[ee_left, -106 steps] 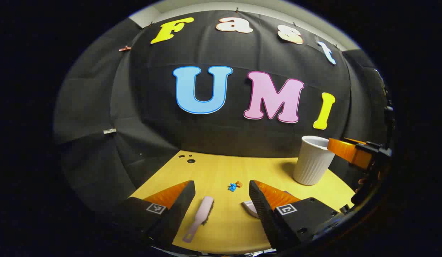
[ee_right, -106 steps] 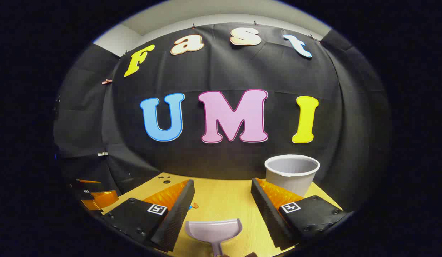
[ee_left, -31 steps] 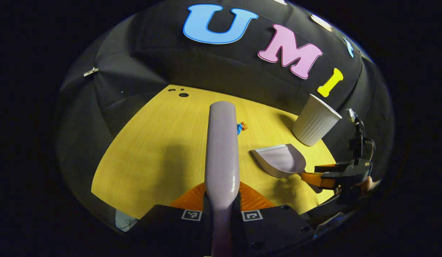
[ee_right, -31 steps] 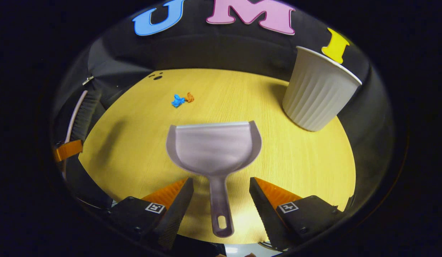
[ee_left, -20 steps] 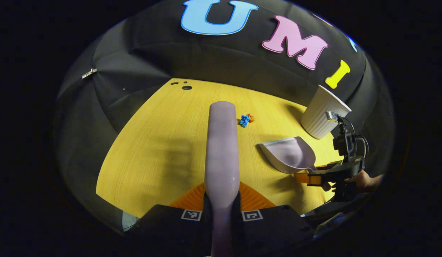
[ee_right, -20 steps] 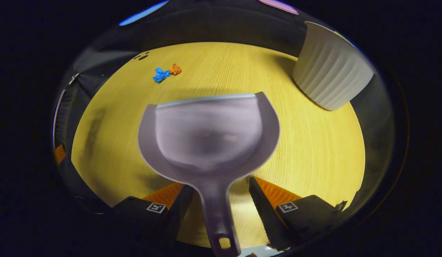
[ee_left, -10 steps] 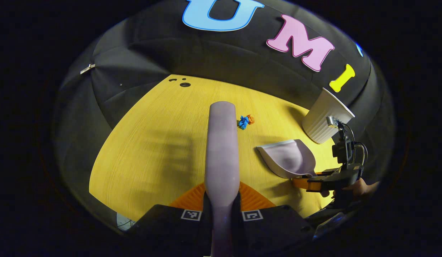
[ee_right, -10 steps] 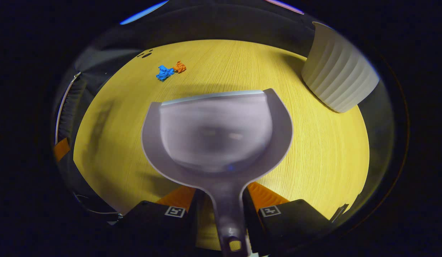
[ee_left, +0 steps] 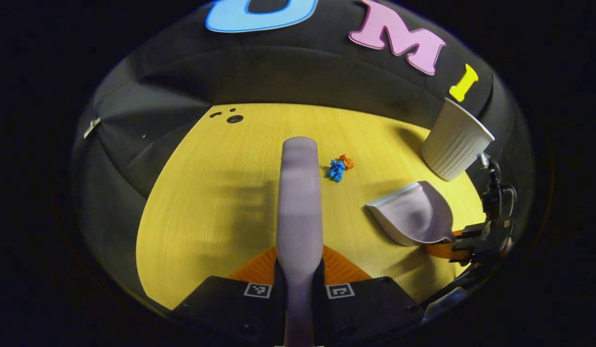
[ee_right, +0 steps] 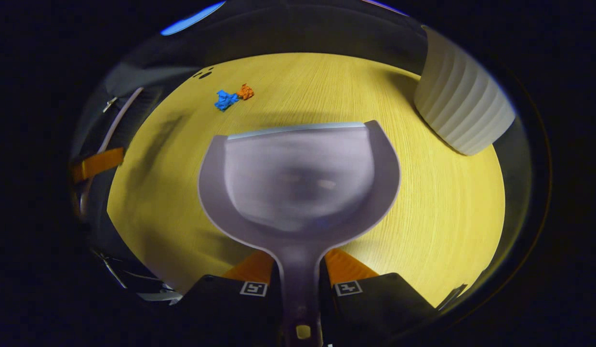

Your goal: Pick up the small broom and dustpan from the desktop, sweep the trash into the dustpan with the broom, and then empty the trash into the garbage bin.

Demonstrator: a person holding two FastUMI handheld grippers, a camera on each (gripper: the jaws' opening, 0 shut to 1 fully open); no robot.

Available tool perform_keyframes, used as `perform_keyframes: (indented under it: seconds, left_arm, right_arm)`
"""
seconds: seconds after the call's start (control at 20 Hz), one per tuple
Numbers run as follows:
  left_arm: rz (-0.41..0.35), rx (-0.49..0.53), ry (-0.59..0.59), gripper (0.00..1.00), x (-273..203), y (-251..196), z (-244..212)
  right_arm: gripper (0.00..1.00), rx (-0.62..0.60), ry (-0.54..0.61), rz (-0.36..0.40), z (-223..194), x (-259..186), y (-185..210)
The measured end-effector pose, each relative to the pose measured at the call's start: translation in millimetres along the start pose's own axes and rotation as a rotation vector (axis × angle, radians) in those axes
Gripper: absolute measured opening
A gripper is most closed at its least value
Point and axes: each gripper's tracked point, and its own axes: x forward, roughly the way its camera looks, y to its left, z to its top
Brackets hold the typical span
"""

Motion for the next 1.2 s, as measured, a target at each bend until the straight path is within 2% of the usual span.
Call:
perform_keyframes:
  seconds: [0.1, 0.2, 0.4, 0.45, 0.6, 0.65, 0.7, 0.75, 0.8, 0.85, 0.9, 0.95, 1.0, 1.05, 1.2]
  left_arm:
    - [-0.027, 0.04, 0.039, 0.27, 18.1, -1.9, 13.0]
    - [-0.017, 0.125, 0.051, 0.27, 36.5, 3.5, 32.6]
    - [-0.017, 0.253, 0.1, 0.27, 79.0, 1.2, 61.1]
    - [-0.025, 0.288, 0.126, 0.27, 88.9, -2.1, 65.4]
    - [-0.038, 0.428, 0.184, 0.27, 115.0, -10.4, 75.3]
    - [-0.044, 0.475, 0.19, 0.27, 121.1, -14.3, 80.2]
    - [-0.054, 0.525, 0.196, 0.27, 125.5, -17.1, 84.3]
    - [-0.058, 0.579, 0.209, 0.27, 129.7, -19.5, 88.5]
    - [-0.065, 0.627, 0.224, 0.26, 134.9, -21.2, 90.3]
    - [-0.087, 0.664, 0.235, 0.26, 137.9, -28.1, 89.6]
    - [-0.113, 0.699, 0.248, 0.27, 141.0, -37.5, 88.5]
    - [-0.135, 0.731, 0.264, 0.27, 142.3, -44.1, 86.5]
    - [-0.158, 0.753, 0.279, 0.27, 141.6, -49.3, 84.5]
    - [-0.181, 0.76, 0.287, 0.27, 141.8, -57.2, 82.1]
    - [-0.251, 0.741, 0.307, 0.27, 138.1, -86.3, 72.9]
  right_arm:
    - [0.36, -0.009, 0.001, 0.017, 5.1, -5.6, -1.9]
    - [0.35, -0.032, -0.003, 0.026, 9.6, -9.3, -6.7]
    - [0.35, -0.144, -0.045, 0.021, 24.0, -27.4, -28.4]
    - [0.4, -0.166, -0.045, 0.025, 25.1, -27.4, -30.8]
    - [0.31, -0.213, -0.026, 0.04, 22.7, -21.6, -35.0]
    - [0.4, -0.219, -0.016, 0.045, 19.6, -21.2, -36.7]
    - [0.31, -0.223, -0.012, 0.05, 17.9, -20.5, -37.9]
    - [0.31, -0.228, -0.012, 0.055, 17.6, -20.4, -38.4]
    - [0.35, -0.235, -0.011, 0.061, 15.5, -18.3, -39.7]
    - [0.4, -0.246, -0.008, 0.065, 13.4, -15.4, -41.3]
    - [0.35, -0.259, -0.003, 0.069, 10.1, -12.9, -43.5]
    - [0.35, -0.271, 0.004, 0.071, 7.7, -10.2, -46.7]
    - [0.31, -0.275, 0.009, 0.08, 4.6, -7.7, -47.5]
    - [0.35, -0.264, 0.013, 0.089, 2.9, -6.8, -47.4]
    - [0.35, -0.244, 0.012, 0.095, -4.8, -0.2, -52.0]
